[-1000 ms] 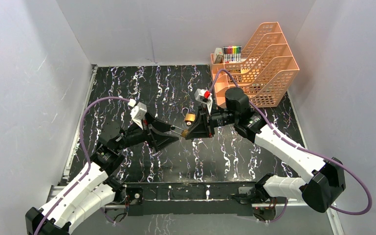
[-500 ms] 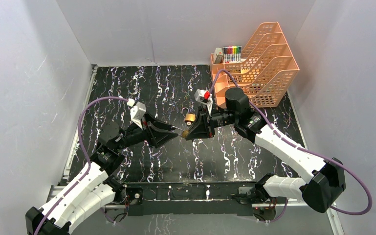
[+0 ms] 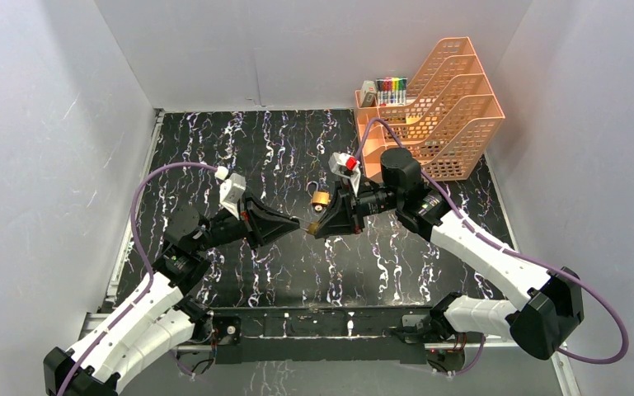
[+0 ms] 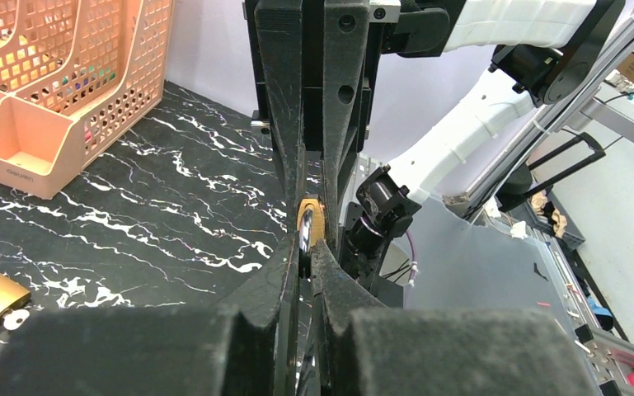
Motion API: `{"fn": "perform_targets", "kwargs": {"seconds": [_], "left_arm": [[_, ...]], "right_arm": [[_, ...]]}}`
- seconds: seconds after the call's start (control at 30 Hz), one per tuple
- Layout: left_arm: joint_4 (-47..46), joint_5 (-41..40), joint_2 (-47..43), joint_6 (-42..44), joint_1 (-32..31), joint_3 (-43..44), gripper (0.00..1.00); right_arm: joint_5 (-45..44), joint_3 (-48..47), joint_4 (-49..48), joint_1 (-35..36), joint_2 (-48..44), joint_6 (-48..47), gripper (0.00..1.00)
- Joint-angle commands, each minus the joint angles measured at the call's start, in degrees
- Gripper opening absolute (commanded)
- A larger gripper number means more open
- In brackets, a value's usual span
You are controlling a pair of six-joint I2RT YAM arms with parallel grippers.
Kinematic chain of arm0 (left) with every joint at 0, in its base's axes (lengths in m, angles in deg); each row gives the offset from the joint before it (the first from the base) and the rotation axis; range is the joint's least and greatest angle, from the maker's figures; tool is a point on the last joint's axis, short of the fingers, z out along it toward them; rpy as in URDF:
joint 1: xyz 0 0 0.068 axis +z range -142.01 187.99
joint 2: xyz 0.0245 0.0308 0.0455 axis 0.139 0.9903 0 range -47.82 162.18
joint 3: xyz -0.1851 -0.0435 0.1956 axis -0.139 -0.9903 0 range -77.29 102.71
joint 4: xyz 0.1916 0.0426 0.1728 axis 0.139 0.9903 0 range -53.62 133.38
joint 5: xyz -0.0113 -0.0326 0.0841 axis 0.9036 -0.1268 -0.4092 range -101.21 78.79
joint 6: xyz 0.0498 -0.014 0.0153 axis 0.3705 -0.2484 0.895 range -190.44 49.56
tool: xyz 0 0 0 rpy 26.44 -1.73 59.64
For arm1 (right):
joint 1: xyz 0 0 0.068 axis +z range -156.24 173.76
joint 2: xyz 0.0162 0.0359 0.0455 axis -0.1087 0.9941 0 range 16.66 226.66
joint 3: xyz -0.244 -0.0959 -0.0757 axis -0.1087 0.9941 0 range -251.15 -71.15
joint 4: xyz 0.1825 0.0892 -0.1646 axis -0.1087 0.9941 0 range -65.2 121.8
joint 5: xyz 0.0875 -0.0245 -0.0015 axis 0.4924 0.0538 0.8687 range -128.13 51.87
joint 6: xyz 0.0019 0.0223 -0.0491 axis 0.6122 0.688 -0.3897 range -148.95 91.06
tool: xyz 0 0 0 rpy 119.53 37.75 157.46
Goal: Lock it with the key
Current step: Lock the lock.
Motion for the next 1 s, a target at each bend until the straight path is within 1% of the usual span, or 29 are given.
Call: {"fn": "perform_targets", "kwargs": {"seconds": [0.0,0.03,0.07,0.13,0.23,0.27,0.43,0.47,0.53,0.63,0.7,0.73,0.83,0.97], "left_arm": [[-3.7,2.3,-0.5,1.0,-0.2,1.5,0.00],[-3.4,1.8,-0.7,1.1,-0.2,1.4,0.00],[-2.8,0.6,-1.0,1.2,-0.2,1.2,0.00],[0.1,-3.9,-1.9,1.7,-0.2,1.2,0.00],[5.7,-13.1,-3.6,2.7,-0.2,1.2,0.00],[7.3,-16.0,-4.1,2.7,-0.2,1.0,0.00],[11.7,-28.2,-6.4,1.6,-0.2,-0.2,0.00],[12.5,-30.6,-6.6,1.4,-0.2,-0.5,0.00],[15.5,-36.0,-6.9,1.0,-0.2,-1.1,0.00],[20.5,-48.4,-6.7,-0.5,-0.2,-1.5,0.00],[22.9,-54.0,-6.3,-1.6,-0.2,-1.9,0.00],[23.5,-55.3,-6.1,-2.3,-0.2,-2.0,0.00],[22.7,-53.1,-5.1,-2.8,-0.2,-2.3,0.00],[16.6,-43.5,-4.3,-2.3,-0.2,-3.2,0.00]], "right_arm": [[0.0,-0.6,-1.3,-0.4,-1.0,0.5,0.00],[-0.2,-0.7,0.1,-0.5,-1.0,0.4,0.00],[-0.6,-0.8,0.5,-0.4,-1.1,0.2,0.13],[-2.6,-0.9,0.9,-0.6,-1.6,0.1,0.44],[-7.3,-0.7,1.6,-1.1,-3.0,0.0,0.92],[-9.5,-0.6,2.0,-1.3,-3.5,-0.1,0.97],[-25.2,1.7,3.0,-2.5,-7.4,0.8,0.98],[-27.1,2.4,2.9,-2.6,-8.2,0.9,0.99],[-29.3,3.4,2.9,-2.9,-9.5,1.3,0.98],[-30.6,5.0,3.1,-2.9,-10.7,2.0,0.99],[-31.1,6.3,3.2,-2.9,-11.3,2.2,0.98],[-31.4,7.0,3.1,-2.9,-11.7,2.4,0.99],[-31.9,9.3,1.4,-2.9,-11.9,3.9,0.98],[-27.4,12.3,-4.1,-2.6,-10.2,5.7,0.98]]}}
